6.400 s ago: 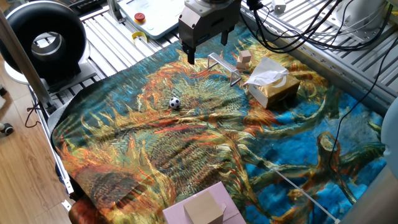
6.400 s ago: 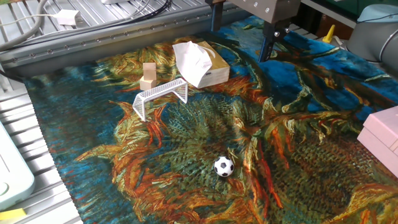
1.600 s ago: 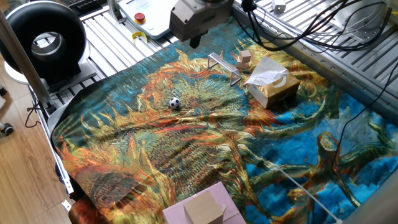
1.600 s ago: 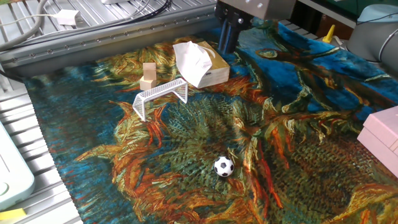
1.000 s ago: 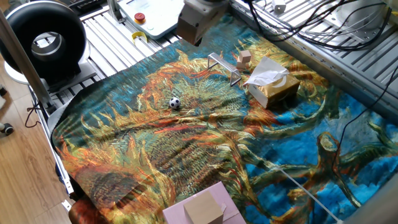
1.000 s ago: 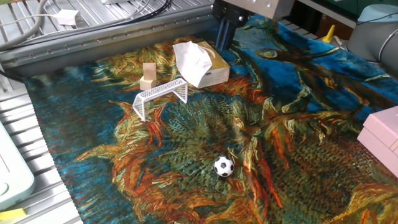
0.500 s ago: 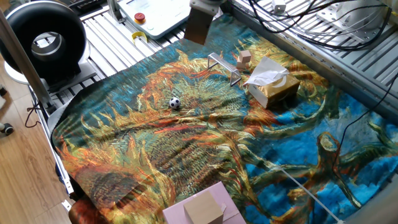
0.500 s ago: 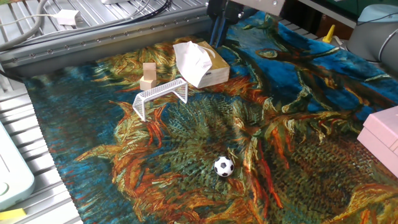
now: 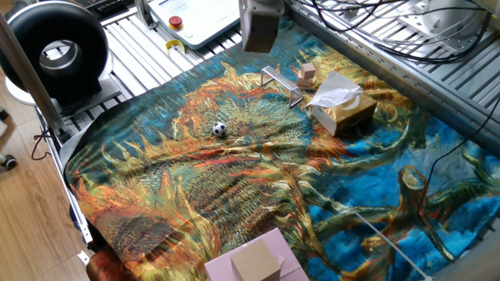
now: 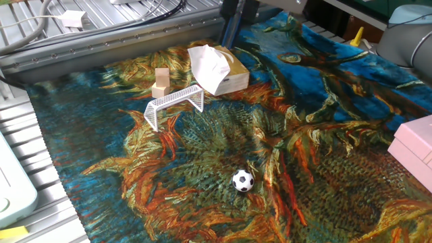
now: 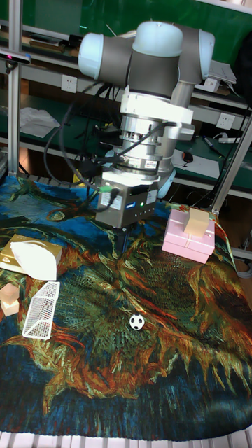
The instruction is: Push the soccer ball into the goal
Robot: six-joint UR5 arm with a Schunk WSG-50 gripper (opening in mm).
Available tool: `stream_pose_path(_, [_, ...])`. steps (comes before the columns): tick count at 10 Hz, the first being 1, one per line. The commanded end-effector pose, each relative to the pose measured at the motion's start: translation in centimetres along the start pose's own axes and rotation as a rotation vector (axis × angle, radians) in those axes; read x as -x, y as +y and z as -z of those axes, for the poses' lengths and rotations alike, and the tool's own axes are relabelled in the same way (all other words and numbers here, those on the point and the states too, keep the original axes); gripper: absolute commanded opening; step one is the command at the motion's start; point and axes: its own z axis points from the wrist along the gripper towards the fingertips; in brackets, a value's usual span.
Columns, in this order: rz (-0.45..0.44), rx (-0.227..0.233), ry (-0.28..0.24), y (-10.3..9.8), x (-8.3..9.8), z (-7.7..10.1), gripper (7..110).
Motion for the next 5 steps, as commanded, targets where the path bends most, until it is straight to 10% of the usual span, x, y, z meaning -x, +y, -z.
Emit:
stream_pose_path(1, [0.23, -0.069, -0.027, -1.5, 0.3, 0.1, 7])
stream_pose_path(5, [0.364, -0.154, -0.083, -2.7, 1.2, 0.2, 7])
